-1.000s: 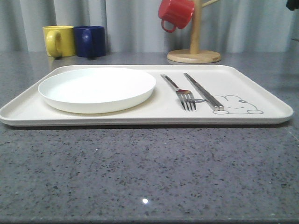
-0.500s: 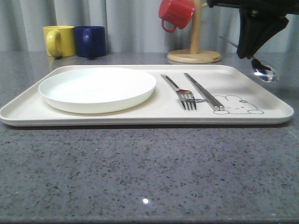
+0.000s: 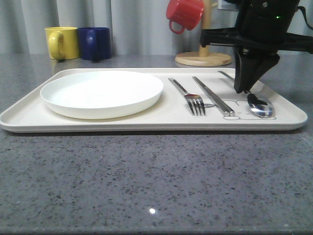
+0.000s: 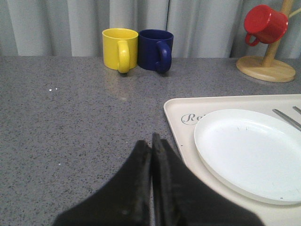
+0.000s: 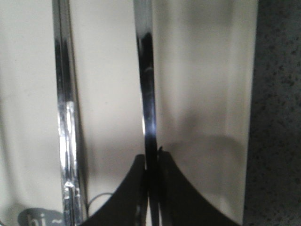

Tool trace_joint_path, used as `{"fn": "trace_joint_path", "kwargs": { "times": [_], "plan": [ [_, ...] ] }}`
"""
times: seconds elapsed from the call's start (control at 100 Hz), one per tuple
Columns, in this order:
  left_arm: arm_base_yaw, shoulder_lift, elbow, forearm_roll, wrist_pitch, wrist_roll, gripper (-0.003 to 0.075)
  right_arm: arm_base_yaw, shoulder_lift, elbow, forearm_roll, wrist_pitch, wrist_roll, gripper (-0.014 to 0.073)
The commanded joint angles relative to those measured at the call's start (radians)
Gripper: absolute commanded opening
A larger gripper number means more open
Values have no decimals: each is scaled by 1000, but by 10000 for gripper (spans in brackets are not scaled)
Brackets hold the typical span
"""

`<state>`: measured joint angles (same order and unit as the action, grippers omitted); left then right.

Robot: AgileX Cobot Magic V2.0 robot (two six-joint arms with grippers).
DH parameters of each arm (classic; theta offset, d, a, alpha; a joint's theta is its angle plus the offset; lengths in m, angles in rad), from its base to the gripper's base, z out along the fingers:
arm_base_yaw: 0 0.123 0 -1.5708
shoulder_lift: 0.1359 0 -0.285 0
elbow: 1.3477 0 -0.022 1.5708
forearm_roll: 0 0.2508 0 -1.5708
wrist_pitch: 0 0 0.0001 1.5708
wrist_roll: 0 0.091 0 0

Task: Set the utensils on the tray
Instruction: 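Carry the silver spoon with the right gripper onto the tray beside the chopsticks, release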

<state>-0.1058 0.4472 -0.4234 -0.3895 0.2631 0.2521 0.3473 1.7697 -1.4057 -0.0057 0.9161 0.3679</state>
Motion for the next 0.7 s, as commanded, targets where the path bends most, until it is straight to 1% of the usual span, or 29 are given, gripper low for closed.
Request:
{"fn": "trace_joint_path", "kwargs": {
  "times": [0.0, 0.15, 0.2, 0.27, 0.39, 0.49, 0.56, 0.69],
  "plan": [
    [-1, 3, -28, -6, -72, 3, -19, 1, -32, -24, -8, -24, -2, -25],
    [-1, 3, -28, -6, -72, 3, -19, 1, -32, -24, -8, -26, -1, -23],
    [-1, 3, -28, -6, -72, 3, -19, 1, -32, -24, -8, -25, -1, -10],
    [-1, 3, -28, -6, -72, 3, -19, 1, -32, -24, -8, -25, -1, 42],
    [-1, 3, -28, -6, -72, 3, -19, 1, -32, -24, -8, -26, -1, 188],
    [-1, 3, -28, -6, -72, 3, -19, 1, -34, -24, -8, -28, -1, 279],
    [-1, 3, -28, -6, -72, 3, -19, 1, -41, -24, -8, -32, -1, 314],
    [-1, 3, -28, -6, -72, 3, -19, 1, -68, -25, -8, -40, -1, 321]
  ]
}}
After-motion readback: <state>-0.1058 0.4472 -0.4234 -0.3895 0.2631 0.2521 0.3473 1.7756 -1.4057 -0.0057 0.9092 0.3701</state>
